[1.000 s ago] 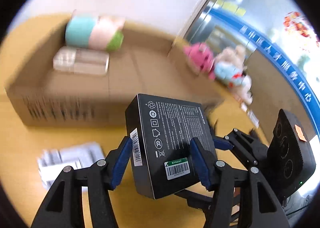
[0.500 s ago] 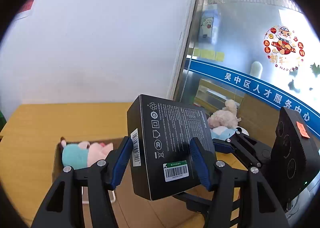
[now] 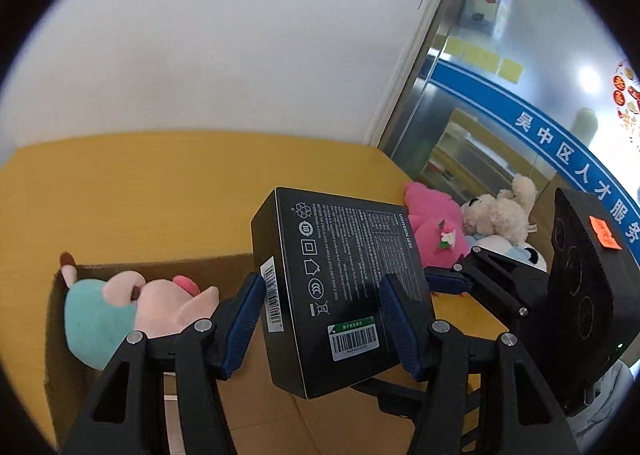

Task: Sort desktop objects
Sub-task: 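Carry the black box with the left tool over the cardboard box, then open the left tool to drop the black box into the box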

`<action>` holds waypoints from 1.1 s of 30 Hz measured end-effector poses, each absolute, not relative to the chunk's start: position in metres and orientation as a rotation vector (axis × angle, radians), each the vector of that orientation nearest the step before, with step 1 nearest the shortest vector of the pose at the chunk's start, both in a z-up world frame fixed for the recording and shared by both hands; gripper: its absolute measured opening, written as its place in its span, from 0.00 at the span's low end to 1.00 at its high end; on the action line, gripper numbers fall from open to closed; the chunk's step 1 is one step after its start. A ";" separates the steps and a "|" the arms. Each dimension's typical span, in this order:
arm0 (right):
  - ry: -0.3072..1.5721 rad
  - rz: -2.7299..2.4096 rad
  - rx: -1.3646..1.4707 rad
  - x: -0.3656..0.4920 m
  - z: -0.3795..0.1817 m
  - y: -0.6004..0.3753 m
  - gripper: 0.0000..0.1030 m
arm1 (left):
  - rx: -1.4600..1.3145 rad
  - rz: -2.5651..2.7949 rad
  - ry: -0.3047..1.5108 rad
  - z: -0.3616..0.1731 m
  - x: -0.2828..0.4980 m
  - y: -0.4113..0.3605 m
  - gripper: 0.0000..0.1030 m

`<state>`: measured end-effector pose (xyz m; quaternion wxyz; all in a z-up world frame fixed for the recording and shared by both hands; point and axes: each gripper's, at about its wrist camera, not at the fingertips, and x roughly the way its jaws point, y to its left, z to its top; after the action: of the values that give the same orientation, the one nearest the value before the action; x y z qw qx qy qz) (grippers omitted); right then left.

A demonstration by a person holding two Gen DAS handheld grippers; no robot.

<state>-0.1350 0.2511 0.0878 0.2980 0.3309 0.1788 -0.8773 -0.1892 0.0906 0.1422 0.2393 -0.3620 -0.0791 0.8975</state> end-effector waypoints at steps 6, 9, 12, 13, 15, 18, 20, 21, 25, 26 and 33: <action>0.376 -2.225 1.106 -0.188 0.026 0.269 0.79 | -1.219 2.388 -0.253 0.081 -0.228 0.108 0.57; 0.368 -2.184 1.194 -0.207 0.001 0.271 0.79 | -1.305 2.392 -0.234 0.065 -0.237 0.118 0.57; 0.356 -2.157 1.248 -0.215 -0.016 0.269 0.79 | -1.374 2.391 -0.221 0.053 -0.247 0.121 0.57; 0.352 -2.151 1.264 -0.218 -0.021 0.269 0.79 | -1.396 2.387 -0.228 0.050 -0.249 0.120 0.57; 0.378 -2.143 1.284 -0.217 -0.031 0.267 0.77 | -1.441 2.378 -0.254 0.042 -0.254 0.119 0.57; 0.391 -2.140 1.314 -0.224 -0.033 0.266 0.75 | -1.459 2.378 -0.267 0.037 -0.256 0.121 0.57; 0.400 -2.144 1.331 -0.224 -0.036 0.267 0.75 | -1.472 2.381 -0.242 0.035 -0.257 0.124 0.57; 0.414 -2.146 1.340 -0.224 -0.037 0.266 0.75 | -1.487 2.376 -0.226 0.033 -0.258 0.125 0.57; 0.432 -2.170 1.379 -0.227 -0.043 0.271 0.74 | -1.502 2.386 -0.206 0.030 -0.261 0.131 0.55; 0.431 -2.177 1.381 -0.231 -0.043 0.269 0.74 | -1.500 2.387 -0.197 0.031 -0.260 0.131 0.55; 0.375 -2.333 1.267 -0.194 0.003 0.288 0.86 | -1.143 2.661 -0.039 0.105 -0.197 0.099 0.57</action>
<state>-0.1935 0.2876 0.0031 0.2280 0.4600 0.1361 -0.8473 -0.1975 0.0991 0.1053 0.1223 -0.3916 -0.0135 0.9119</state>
